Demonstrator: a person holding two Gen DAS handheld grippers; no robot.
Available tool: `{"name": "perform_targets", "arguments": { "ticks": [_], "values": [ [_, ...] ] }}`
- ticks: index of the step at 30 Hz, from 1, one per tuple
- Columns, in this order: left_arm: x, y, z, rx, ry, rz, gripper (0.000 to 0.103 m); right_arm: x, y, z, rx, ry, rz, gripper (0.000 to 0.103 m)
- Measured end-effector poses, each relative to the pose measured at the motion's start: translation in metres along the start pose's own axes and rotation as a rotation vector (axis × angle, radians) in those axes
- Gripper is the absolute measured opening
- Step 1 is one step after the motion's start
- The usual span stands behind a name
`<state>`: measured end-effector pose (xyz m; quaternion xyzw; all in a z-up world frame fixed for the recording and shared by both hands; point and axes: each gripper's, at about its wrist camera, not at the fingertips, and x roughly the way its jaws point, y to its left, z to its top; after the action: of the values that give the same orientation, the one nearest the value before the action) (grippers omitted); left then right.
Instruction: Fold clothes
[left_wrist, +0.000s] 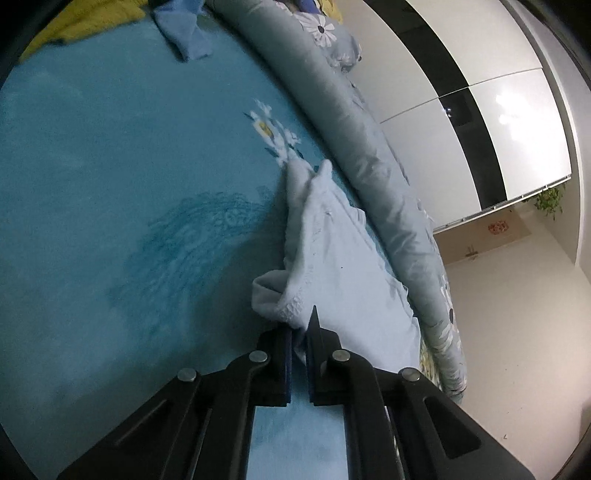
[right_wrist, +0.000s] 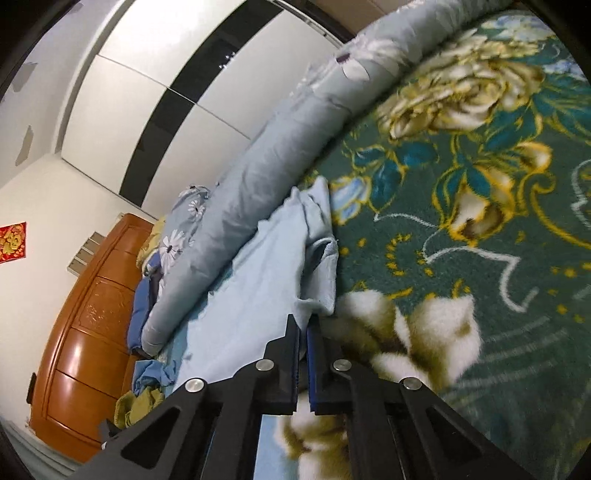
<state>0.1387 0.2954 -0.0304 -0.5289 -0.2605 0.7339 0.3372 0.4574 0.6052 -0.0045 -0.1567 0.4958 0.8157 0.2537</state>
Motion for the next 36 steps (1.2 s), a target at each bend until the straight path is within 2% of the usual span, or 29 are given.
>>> {"name": "perform_targets", "arguments": {
  "ticks": [6, 12, 19, 22, 24, 26, 27, 30, 31, 33, 36],
  "values": [
    [-0.051, 0.023, -0.031, 0.045, 0.028, 0.025, 0.006, -0.053, 0.005, -0.038, -0.032, 0.005, 0.021, 0.004],
    [-0.088, 0.057, -0.059, 0.078, 0.068, 0.019, 0.006, -0.096, -0.008, -0.089, -0.042, 0.054, 0.011, 0.004],
    [-0.086, 0.068, -0.07, 0.123, 0.102, 0.028, 0.008, -0.095, -0.026, -0.107, -0.022, 0.106, -0.031, 0.004],
    [-0.09, 0.066, -0.069, 0.166, 0.12, -0.005, 0.009, -0.094, -0.028, -0.107, -0.033, 0.116, -0.02, 0.004],
    [-0.096, 0.066, -0.066, 0.183, 0.148, -0.036, 0.014, -0.096, -0.027, -0.106, -0.041, 0.119, 0.007, 0.008],
    [-0.106, 0.067, -0.061, 0.22, 0.163, -0.036, 0.032, -0.101, -0.025, -0.106, -0.054, 0.119, 0.001, 0.009],
    [-0.111, 0.068, -0.059, 0.243, 0.167, -0.029, 0.037, -0.103, -0.024, -0.105, -0.064, 0.118, -0.01, 0.012],
    [-0.128, 0.061, -0.041, 0.34, 0.105, 0.015, 0.053, -0.115, -0.025, -0.097, -0.123, 0.076, -0.07, 0.033],
    [-0.128, 0.055, -0.032, 0.367, 0.084, 0.031, 0.06, -0.116, -0.024, -0.091, -0.146, 0.065, -0.086, 0.037],
    [-0.118, 0.038, -0.011, 0.426, 0.064, 0.058, 0.061, -0.106, -0.015, -0.075, -0.217, 0.07, -0.111, 0.038],
    [-0.082, 0.011, 0.015, 0.526, 0.099, 0.082, 0.061, -0.074, 0.009, -0.047, -0.318, 0.115, -0.099, 0.038]
  ]
}}
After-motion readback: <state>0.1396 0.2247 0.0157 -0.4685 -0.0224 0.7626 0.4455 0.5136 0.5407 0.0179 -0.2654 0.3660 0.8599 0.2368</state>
